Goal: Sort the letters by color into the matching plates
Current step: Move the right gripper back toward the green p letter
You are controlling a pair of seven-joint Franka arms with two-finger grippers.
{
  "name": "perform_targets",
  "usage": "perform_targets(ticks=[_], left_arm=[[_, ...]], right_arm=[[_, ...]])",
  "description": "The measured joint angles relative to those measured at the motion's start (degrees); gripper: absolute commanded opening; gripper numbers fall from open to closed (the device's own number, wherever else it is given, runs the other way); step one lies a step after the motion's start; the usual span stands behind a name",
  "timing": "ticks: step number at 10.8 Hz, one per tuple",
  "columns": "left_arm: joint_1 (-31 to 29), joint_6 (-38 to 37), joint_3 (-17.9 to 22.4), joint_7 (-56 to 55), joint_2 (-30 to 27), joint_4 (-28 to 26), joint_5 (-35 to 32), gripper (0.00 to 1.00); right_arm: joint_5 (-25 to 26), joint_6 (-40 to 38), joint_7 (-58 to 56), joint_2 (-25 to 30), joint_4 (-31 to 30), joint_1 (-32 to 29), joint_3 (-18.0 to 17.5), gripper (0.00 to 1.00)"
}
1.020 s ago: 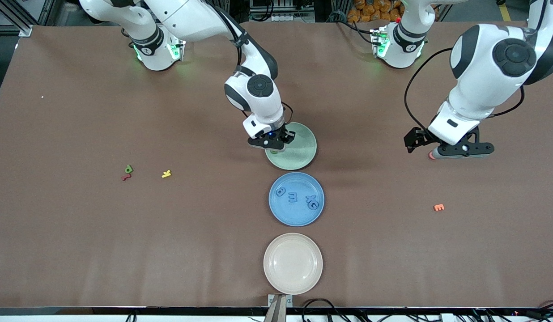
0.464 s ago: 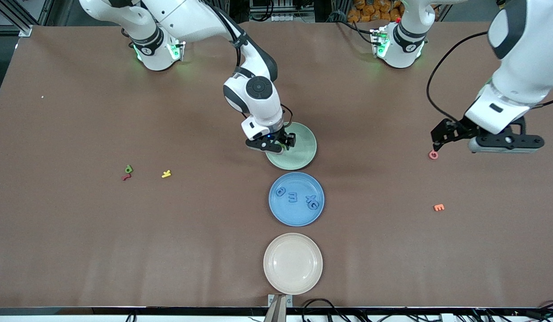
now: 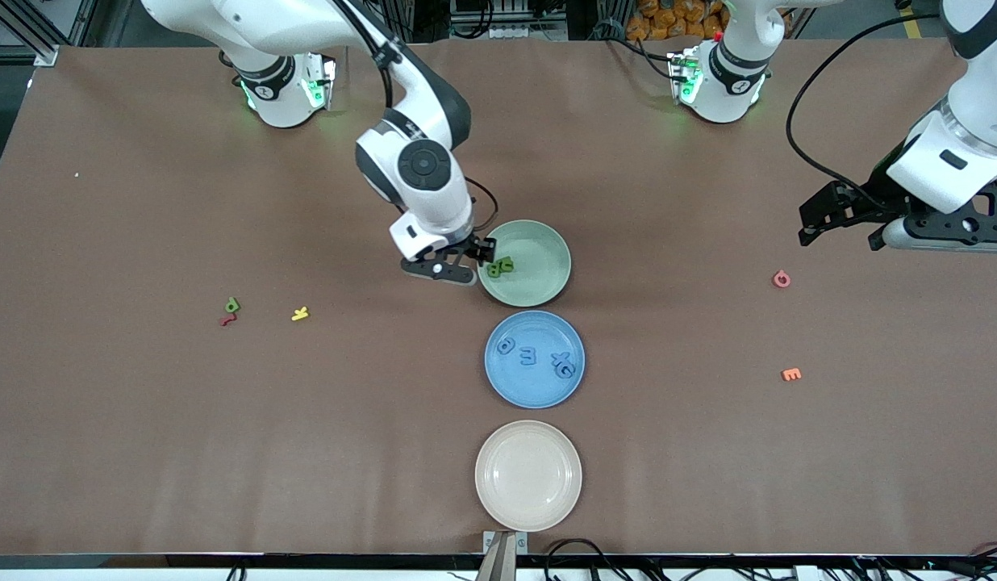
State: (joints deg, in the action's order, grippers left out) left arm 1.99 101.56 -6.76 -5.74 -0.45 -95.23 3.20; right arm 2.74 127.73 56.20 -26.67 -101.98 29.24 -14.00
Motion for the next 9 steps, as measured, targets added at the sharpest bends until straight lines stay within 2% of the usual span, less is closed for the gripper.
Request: perform_targets(ticks=[2,7,9], left_arm=[[-0.1,-0.7,0.1,0.0,0.3,1.3,0.0,1.00],[-0.2,-0.9,0.2,2.2,0.4,3.9,-2.9,1.00],[-0.1,-0.9,0.1,2.2,0.4,5.0,-2.9,1.00]], right_arm=[[0.0,-1.3,-5.0,3.6,-3.3,-4.3,-1.4,0.73],[0.0,-1.3,-30.0,13.7,-19.6,-16.8,-1.6,0.69],[0.2,-1.2,-37.7,15.5,-22.1,-19.7,-0.7,0.69]])
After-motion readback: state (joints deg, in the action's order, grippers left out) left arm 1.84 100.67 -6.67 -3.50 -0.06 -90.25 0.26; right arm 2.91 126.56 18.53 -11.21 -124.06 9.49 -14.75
